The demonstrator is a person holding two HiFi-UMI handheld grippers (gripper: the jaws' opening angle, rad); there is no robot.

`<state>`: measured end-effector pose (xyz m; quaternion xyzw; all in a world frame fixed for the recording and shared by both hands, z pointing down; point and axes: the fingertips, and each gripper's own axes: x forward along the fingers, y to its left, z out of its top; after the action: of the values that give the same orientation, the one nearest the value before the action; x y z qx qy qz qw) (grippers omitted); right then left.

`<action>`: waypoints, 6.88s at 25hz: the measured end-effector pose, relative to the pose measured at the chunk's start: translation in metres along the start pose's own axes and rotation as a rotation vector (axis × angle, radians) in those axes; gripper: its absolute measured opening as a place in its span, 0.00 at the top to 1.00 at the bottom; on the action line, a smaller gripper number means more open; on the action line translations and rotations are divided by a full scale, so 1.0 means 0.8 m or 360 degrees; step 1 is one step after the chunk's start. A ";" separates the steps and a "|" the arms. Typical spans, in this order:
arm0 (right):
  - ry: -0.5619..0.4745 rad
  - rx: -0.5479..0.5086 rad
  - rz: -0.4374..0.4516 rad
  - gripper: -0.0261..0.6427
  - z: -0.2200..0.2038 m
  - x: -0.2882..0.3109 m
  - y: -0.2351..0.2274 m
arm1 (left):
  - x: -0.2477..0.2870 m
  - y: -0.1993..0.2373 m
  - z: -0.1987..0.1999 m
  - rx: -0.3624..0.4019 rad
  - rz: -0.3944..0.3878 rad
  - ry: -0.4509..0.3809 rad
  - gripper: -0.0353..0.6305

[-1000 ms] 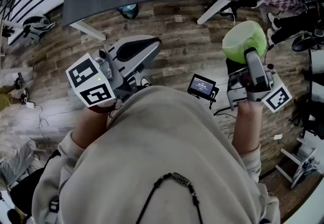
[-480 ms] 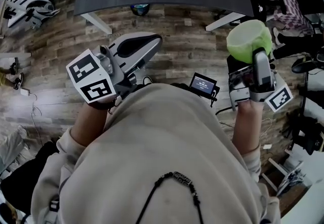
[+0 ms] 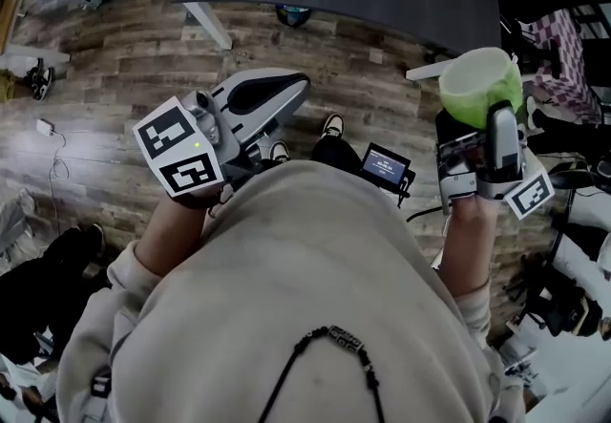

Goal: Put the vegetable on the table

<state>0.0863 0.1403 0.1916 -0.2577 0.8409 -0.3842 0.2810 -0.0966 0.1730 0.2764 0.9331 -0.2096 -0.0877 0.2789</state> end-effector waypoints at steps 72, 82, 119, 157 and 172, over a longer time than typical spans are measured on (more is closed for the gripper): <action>-0.0405 -0.0206 -0.0222 0.23 0.327 0.011 -0.231 | 0.412 0.186 0.143 0.0126 -0.0448 0.0281 0.94; -0.0379 -0.0253 -0.0273 0.23 0.318 0.138 -0.246 | 0.366 0.285 0.209 0.0061 -0.0463 0.0210 0.94; 0.0190 -0.0406 -0.0290 0.23 0.362 0.278 -0.341 | 0.361 0.384 0.247 0.0041 -0.0131 0.0084 0.94; 0.0719 -0.0601 -0.0501 0.23 0.303 0.315 -0.429 | 0.305 0.414 0.221 -0.0058 0.0156 0.0029 0.94; 0.0899 -0.0589 -0.0512 0.23 0.261 0.337 -0.470 | 0.278 0.441 0.193 -0.0137 0.0288 0.0027 0.94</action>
<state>0.1169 -0.3544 0.3013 -0.3166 0.8893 -0.3209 -0.0774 -0.0611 -0.2667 0.3347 0.8982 -0.2866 -0.0632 0.3274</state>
